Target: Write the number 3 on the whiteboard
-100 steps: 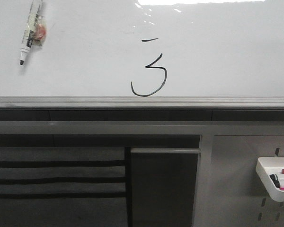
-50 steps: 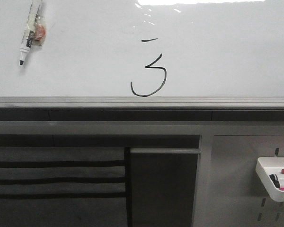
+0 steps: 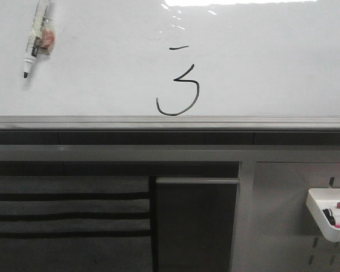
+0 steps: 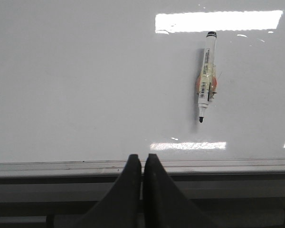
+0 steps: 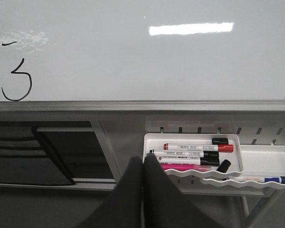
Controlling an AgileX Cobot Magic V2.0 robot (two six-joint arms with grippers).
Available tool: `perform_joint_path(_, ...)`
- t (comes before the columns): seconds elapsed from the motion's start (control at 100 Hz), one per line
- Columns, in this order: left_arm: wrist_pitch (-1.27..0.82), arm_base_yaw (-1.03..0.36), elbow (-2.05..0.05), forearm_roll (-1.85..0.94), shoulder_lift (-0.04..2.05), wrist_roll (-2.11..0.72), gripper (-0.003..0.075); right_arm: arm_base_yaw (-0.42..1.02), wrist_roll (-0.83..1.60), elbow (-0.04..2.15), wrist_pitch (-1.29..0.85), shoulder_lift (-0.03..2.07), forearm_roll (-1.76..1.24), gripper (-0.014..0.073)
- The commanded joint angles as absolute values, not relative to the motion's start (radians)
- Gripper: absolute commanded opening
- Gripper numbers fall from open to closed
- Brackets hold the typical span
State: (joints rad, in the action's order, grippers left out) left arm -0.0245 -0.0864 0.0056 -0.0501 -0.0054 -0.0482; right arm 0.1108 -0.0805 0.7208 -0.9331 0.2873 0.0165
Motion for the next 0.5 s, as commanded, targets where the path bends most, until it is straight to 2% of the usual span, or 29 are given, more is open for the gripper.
perform_joint_path(0.0,0.052,-0.083,0.008,-0.05,-0.036,-0.037,-0.0018,0.106,-0.081,0.743,-0.862,0.3,0.029,-0.0074)
perform_joint_path(0.35,0.052,-0.083,0.008,-0.05,-0.036,-0.037,-0.0018,0.108,-0.079,0.736,-0.848,0.3,0.049,-0.0074)
perform_joint_path(0.49,0.052,-0.083,0.008,-0.05,-0.036,-0.037,-0.0018,0.106,-0.079,0.632,-0.626,0.262,0.047,-0.0074)
